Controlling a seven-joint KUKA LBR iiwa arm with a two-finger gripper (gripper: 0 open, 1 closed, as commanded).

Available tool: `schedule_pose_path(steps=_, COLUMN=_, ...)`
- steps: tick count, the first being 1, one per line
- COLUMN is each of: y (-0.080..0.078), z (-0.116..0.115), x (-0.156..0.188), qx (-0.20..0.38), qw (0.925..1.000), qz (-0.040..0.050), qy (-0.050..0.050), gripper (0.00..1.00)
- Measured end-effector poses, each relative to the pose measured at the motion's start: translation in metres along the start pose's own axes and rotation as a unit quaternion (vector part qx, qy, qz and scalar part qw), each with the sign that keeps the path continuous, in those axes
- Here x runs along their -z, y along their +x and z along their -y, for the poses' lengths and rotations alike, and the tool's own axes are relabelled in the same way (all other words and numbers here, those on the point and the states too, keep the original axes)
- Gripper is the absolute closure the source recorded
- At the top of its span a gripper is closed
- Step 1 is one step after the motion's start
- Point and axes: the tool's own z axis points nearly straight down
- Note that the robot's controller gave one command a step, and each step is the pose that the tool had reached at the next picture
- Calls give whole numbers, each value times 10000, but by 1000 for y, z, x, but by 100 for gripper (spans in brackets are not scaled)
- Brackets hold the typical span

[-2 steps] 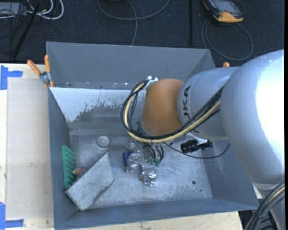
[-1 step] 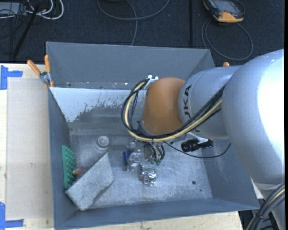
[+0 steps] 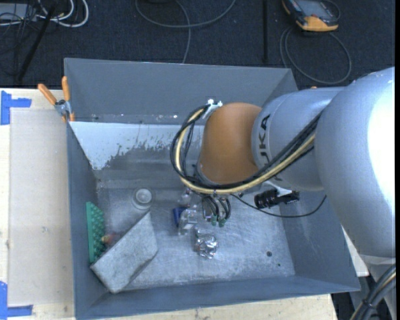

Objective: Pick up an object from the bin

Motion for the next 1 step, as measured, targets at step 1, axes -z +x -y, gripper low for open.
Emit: schedule_pose_path(steps=1, y=-1, z=0, x=63, qx=13, qw=10000, qz=20, qy=-9, gripper=100)
